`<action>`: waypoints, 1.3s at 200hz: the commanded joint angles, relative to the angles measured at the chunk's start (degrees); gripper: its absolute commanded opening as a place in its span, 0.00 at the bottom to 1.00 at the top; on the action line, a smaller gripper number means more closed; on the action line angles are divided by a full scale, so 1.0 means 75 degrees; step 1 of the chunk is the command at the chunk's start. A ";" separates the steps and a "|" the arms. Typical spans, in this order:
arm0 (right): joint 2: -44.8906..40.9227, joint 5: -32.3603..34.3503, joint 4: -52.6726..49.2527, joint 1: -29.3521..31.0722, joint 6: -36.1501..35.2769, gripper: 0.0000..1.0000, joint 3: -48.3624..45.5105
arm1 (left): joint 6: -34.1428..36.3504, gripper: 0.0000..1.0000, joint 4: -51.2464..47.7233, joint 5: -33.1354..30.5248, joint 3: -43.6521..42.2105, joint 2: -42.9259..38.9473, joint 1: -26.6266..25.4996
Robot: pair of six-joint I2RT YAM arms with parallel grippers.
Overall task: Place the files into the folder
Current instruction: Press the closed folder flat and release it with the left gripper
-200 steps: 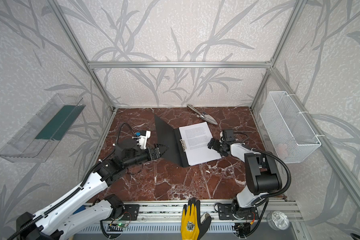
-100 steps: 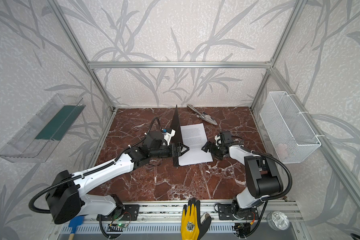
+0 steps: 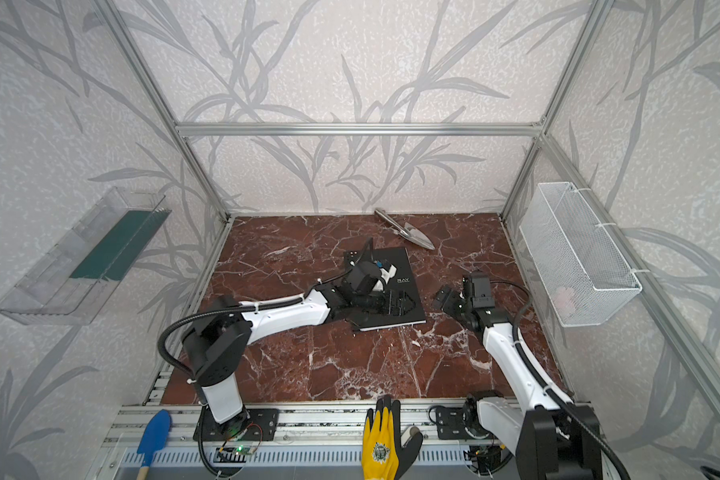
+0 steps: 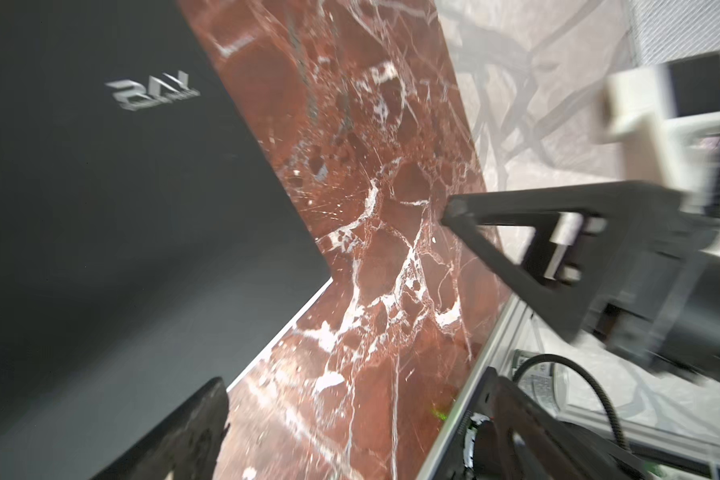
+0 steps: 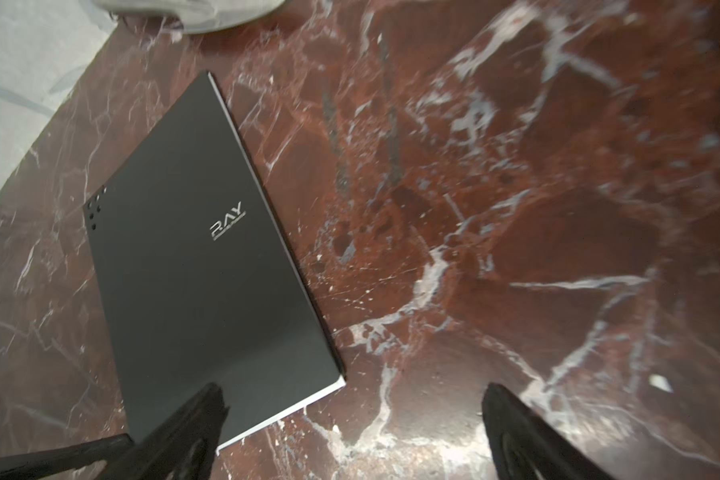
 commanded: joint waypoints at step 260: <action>-0.1363 -0.0456 0.2033 -0.0074 -0.0735 0.99 -0.1371 | 0.3933 0.99 0.4964 -0.7664 -0.7061 -0.5510 0.5788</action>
